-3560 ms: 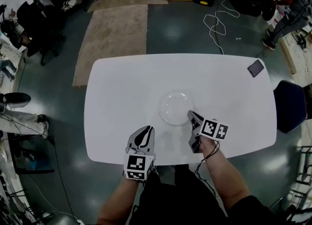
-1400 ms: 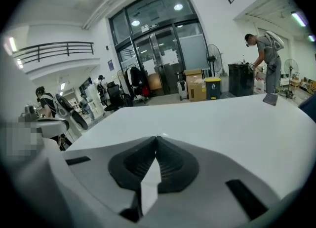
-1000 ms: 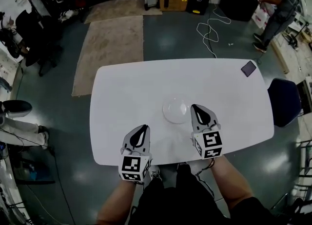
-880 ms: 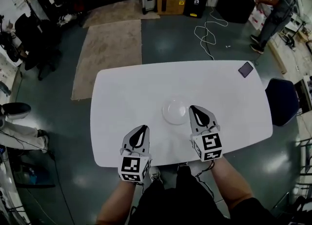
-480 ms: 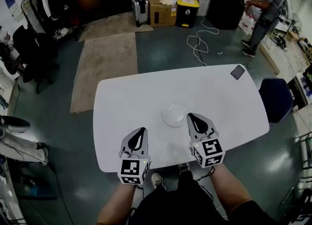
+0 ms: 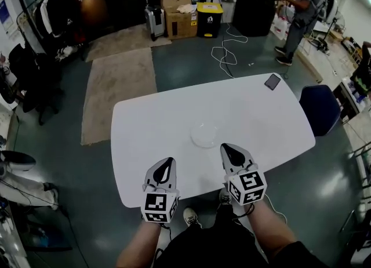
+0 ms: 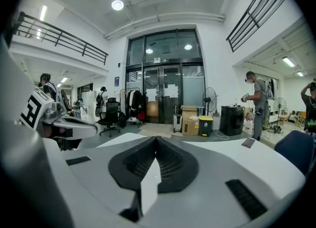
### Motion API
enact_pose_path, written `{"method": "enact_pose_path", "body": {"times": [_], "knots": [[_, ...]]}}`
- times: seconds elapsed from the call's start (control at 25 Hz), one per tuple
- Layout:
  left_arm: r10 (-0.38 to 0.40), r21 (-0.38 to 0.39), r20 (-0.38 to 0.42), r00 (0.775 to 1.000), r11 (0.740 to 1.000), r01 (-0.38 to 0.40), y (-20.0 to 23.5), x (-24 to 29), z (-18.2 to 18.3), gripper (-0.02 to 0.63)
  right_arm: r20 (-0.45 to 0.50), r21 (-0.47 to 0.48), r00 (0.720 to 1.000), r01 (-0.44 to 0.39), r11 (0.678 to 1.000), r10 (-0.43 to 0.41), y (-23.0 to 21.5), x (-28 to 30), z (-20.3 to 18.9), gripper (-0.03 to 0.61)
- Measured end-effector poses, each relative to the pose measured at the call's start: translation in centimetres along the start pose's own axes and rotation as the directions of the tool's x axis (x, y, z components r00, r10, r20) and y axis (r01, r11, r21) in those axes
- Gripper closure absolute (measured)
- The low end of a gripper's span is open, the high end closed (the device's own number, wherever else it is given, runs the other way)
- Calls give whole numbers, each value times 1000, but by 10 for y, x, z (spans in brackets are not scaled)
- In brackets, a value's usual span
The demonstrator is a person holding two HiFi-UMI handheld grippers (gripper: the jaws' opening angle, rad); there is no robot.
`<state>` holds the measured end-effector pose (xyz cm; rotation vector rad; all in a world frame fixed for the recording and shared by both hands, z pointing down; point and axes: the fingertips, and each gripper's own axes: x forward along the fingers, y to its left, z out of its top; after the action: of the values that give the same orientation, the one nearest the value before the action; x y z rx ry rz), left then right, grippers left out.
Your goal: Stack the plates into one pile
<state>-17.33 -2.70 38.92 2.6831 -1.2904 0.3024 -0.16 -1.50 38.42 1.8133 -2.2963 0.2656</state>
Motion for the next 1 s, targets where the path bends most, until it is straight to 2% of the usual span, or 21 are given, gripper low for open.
{"method": "enact_pose_path", "body": {"times": [0.24,0.44,1.0], "knots": [[-18,-11,-18,1000,1000,18,-19,-10,-7,594,-15,4,1000,4,1000,-4,-1,-23,-6,561],[-13,-25,-28,1000,1000,13,-43,-14,-17,594,-25,0,999,-25,1000,25,-10,-37,-13,561],[141,-43,-41,989,989,-143,-166,-12,-23,594,-10,-25,975,-223,974,223,-74,-102,-31,561]]}}
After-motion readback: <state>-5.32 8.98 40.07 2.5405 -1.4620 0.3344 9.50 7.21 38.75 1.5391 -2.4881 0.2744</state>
